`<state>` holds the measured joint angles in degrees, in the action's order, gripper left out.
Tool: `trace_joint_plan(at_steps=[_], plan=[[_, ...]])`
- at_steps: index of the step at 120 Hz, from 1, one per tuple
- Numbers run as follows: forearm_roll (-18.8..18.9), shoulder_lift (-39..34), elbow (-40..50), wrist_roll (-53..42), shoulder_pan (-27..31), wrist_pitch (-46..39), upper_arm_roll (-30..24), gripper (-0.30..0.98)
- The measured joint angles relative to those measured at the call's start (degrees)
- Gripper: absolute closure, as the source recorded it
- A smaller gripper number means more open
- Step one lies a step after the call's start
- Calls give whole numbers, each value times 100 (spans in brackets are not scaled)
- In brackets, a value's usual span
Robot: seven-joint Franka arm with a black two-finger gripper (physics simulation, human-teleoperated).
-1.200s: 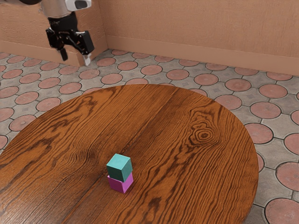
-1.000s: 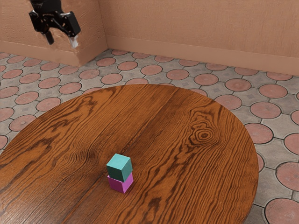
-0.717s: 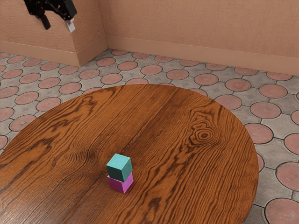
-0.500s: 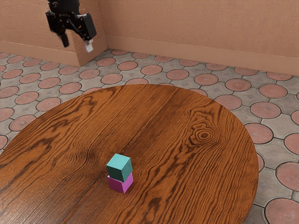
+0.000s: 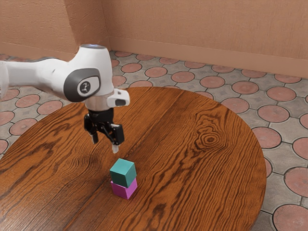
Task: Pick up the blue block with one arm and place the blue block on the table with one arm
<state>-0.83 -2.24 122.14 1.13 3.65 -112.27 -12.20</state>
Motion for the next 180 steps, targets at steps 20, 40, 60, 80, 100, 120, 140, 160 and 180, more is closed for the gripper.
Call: trace_joint_plan(at_steps=[20, 40, 60, 80, 100, 120, 140, 160, 180], plan=[[-174, -302, 677, 2, -145, -978, -130, 0], [-244, -417, 1112, 5, -36, -1683, -194, 0], [-347, -389, 1266, 13, -62, -2113, -335, 0], [-394, -201, 1304, 16, 100, -2319, -353, 0], [-405, -145, 1370, 19, 99, -2478, -370, 0], [-434, -151, 1487, 23, 86, -2596, -452, 0], [-474, 10, 1560, 24, 81, -2695, -466, 0], [-460, 177, 1544, 24, 85, -2739, -467, 0], [-431, 268, 1520, 21, 95, -2761, -468, 10]])
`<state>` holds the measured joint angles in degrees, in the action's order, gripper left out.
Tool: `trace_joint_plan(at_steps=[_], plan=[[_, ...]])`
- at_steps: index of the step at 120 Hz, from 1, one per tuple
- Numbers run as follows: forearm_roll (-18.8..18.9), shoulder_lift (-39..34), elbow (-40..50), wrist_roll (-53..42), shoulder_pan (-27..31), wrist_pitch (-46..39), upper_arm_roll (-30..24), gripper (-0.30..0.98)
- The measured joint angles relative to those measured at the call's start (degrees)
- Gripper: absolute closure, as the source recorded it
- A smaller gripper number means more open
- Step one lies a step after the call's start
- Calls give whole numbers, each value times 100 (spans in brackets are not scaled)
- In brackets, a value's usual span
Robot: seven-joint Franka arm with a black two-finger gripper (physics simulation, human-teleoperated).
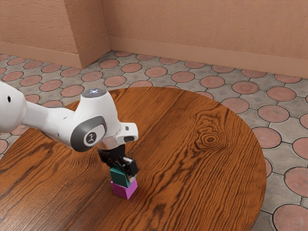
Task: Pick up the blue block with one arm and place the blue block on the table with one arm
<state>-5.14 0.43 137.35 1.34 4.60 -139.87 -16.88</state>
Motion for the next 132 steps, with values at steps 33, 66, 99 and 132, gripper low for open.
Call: trace_joint_plan(at_steps=[33, 66, 99, 132], plan=[[58, -168, -107, 25, 74, 7, -30, 31], [565, 1062, -1956, 90, -417, 480, -52, 33], [776, 1781, -2390, 142, -735, 654, -10, 33], [734, 1615, -2356, 107, -729, 694, -19, 9]])
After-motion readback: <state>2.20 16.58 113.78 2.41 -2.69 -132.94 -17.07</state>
